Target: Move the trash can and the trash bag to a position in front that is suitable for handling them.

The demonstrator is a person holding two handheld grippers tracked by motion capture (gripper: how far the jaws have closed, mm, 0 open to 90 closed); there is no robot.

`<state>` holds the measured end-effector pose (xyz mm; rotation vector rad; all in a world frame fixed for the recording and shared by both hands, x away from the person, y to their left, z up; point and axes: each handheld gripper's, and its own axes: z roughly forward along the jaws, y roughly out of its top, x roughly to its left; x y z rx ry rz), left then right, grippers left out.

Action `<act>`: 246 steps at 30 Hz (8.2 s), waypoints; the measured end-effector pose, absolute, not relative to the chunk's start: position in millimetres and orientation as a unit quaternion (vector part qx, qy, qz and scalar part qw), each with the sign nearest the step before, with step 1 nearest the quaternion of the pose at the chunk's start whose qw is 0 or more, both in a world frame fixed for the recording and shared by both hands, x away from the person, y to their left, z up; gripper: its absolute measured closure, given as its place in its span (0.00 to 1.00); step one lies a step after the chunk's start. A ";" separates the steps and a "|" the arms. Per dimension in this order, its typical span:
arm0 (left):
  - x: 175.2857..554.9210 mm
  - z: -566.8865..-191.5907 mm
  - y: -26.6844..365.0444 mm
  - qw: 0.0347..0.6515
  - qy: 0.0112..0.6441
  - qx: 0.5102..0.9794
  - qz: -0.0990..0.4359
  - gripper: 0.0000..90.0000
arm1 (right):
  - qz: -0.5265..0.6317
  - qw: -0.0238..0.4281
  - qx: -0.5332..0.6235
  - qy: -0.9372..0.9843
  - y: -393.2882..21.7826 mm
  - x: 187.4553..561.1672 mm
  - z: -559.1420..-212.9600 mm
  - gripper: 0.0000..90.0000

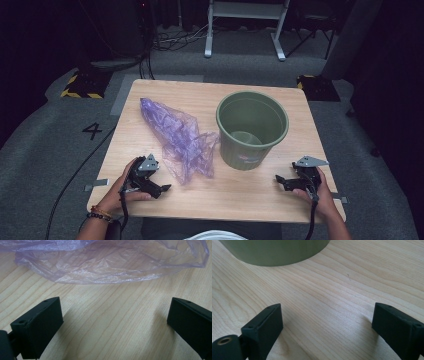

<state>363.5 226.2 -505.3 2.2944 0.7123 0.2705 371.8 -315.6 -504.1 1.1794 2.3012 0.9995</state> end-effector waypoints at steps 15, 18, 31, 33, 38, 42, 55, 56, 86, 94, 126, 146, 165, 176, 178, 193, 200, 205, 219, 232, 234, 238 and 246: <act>363.9 -505.4 226.2 0.355 0.276 0.887 0.105 0.00 | 0.364 0.193 0.411 0.813 -318.0 374.5 -502.7 0.19; 363.9 -505.4 226.2 0.355 0.276 0.887 0.105 0.00 | 0.382 0.208 0.405 0.804 -318.2 378.3 -497.7 0.22; 363.9 -505.4 226.2 0.355 0.276 0.887 0.105 0.00 | 0.415 0.242 0.397 0.782 -314.4 408.3 -468.1 0.35; 363.9 -505.4 226.1 0.355 0.276 0.887 0.105 0.00 | 0.416 0.243 0.394 0.783 -311.1 412.4 -465.8 0.35; 363.9 -505.4 226.1 0.355 0.276 0.887 0.105 0.00 | 0.427 0.247 0.384 0.780 -301.8 424.0 -462.0 0.40; 363.9 -505.4 226.1 0.355 0.276 0.887 0.105 0.00 | 0.436 0.243 0.378 0.780 -296.8 427.3 -462.6 0.44; 364.6 -504.4 227.5 0.359 0.295 0.878 0.117 0.05 | 0.441 0.234 0.368 0.784 -290.0 425.5 -467.3 0.40; 364.5 -504.0 228.2 0.364 0.300 0.874 0.119 0.10 | 0.439 0.232 0.368 0.786 -289.6 425.2 -468.2 0.39; 372.5 -492.1 166.2 0.359 0.182 0.903 0.148 0.47 | 0.381 0.166 0.378 0.827 -301.8 419.1 -502.2 0.32; 374.8 -498.5 161.6 0.385 0.171 0.902 0.094 0.77 | 0.380 0.167 0.379 0.827 -302.1 418.1 -502.2 0.33; 334.4 -458.9 118.5 0.455 0.148 0.873 0.097 0.17 | 0.411 0.160 0.349 0.827 -289.9 387.0 -491.5 0.34; 392.1 -453.2 207.7 0.415 0.250 0.855 0.185 0.19 | 0.403 0.160 0.356 0.828 -296.7 392.7 -499.6 0.34; 390.6 -500.6 152.7 0.385 0.204 0.896 0.082 0.43 | 0.426 0.163 0.345 0.820 -302.5 383.0 -488.0 0.34; 373.3 -501.7 99.3 0.389 0.216 0.891 0.089 0.41 | 0.447 0.140 0.301 0.831 -289.0 365.7 -467.6 0.31; 372.3 -501.8 95.0 0.389 0.216 0.891 0.088 0.41 | 0.453 0.130 0.288 0.833 -287.1 360.6 -464.6 0.29; 364.2 -501.5 42.9 0.385 0.196 0.897 0.092 0.32 | 0.441 0.087 0.260 0.854 -240.9 356.6 -481.4 0.25; 360.8 -489.1 59.1 0.392 0.180 0.896 0.108 0.19 | 0.409 0.089 0.263 0.869 -234.2 367.6 -496.8 0.68; 359.1 -471.3 89.6 0.412 0.188 0.882 0.130 0.19 | 0.405 0.098 0.264 0.870 -241.8 371.5 -499.3 0.89; 364.3 -470.2 187.4 0.398 0.262 0.868 0.141 0.26 | 0.401 0.169 0.360 0.825 -313.9 393.3 -493.9 0.51; 370.9 -499.6 188.7 0.361 0.255 0.890 0.112 0.25 | 0.405 0.292 0.439 0.747 -355.1 380.2 -451.2 0.31; 372.0 -501.0 188.3 0.368 0.257 0.887 0.104 0.25 | 0.405 0.308 0.439 0.741 -356.0 374.9 -443.3 0.30; 372.4 -502.4 189.0 0.373 0.260 0.885 0.103 0.23 | 0.406 0.331 0.442 0.728 -356.4 367.2 -431.5 0.30; 372.9 -503.3 189.0 0.374 0.260 0.884 0.108 0.20 | 0.473 0.250 0.344 0.771 -312.6 334.3 -422.8 0.29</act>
